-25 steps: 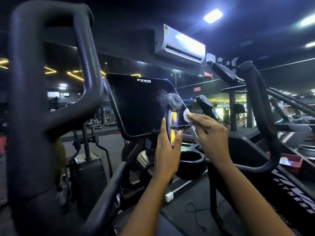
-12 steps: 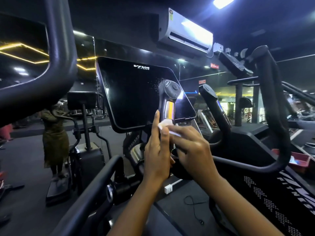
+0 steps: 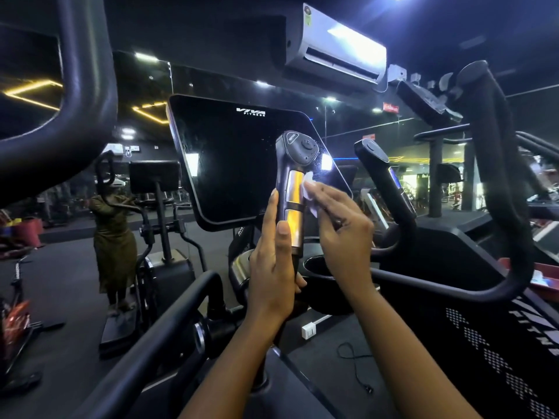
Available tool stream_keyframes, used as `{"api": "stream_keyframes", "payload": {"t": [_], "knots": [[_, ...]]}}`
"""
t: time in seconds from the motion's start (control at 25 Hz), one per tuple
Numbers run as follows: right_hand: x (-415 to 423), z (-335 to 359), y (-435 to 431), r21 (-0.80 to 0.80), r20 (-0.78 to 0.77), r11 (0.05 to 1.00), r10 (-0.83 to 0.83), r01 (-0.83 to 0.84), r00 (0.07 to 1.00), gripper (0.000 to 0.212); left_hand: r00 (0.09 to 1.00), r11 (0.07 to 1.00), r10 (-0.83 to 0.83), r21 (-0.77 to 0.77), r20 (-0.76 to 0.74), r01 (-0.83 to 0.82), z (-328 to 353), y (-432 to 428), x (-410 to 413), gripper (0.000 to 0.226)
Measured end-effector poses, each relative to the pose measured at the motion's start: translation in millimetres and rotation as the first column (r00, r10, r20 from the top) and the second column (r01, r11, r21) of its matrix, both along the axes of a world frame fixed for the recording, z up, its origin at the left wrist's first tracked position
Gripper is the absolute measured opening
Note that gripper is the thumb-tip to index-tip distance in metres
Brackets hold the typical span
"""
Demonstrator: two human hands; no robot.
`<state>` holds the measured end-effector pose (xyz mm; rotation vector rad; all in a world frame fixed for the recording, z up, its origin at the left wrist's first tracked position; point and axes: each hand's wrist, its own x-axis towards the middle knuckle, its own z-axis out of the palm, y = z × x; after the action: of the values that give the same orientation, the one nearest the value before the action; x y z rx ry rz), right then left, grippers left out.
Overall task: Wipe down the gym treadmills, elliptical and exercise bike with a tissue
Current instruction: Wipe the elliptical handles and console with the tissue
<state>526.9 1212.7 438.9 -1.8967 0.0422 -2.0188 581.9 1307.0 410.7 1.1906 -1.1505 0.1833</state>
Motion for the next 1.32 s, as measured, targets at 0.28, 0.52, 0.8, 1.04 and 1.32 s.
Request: {"api": "stream_keyframes", "payload": {"t": [0.28,0.52,0.8,1.04,1.32], "knots": [[-12,-62,33,-0.103,0.032,0.995,0.010,-0.006,0.999,0.035,0.997,0.994,0.076,-0.074,0.027,-0.074,-1,-4,0,0.080],[0,38,4,-0.350,-0.006,0.920,-0.190,0.176,0.982,0.030,0.999,0.999,0.047,-0.017,-0.017,-0.047,0,-3,-2,0.083],[-19,8,2,-0.437,-0.055,0.897,-0.099,0.065,0.994,0.031,0.996,0.992,0.078,0.104,-0.047,-0.073,38,12,4,0.055],[-7,83,-39,-0.151,0.014,0.986,-0.070,0.071,0.997,0.029,0.987,0.971,0.143,0.184,0.069,-0.153,83,-11,-2,0.059],[9,71,-34,-0.274,-0.001,0.949,-0.160,0.153,0.987,0.040,0.984,0.979,0.157,0.117,0.086,-0.166,78,-20,3,0.063]]}}
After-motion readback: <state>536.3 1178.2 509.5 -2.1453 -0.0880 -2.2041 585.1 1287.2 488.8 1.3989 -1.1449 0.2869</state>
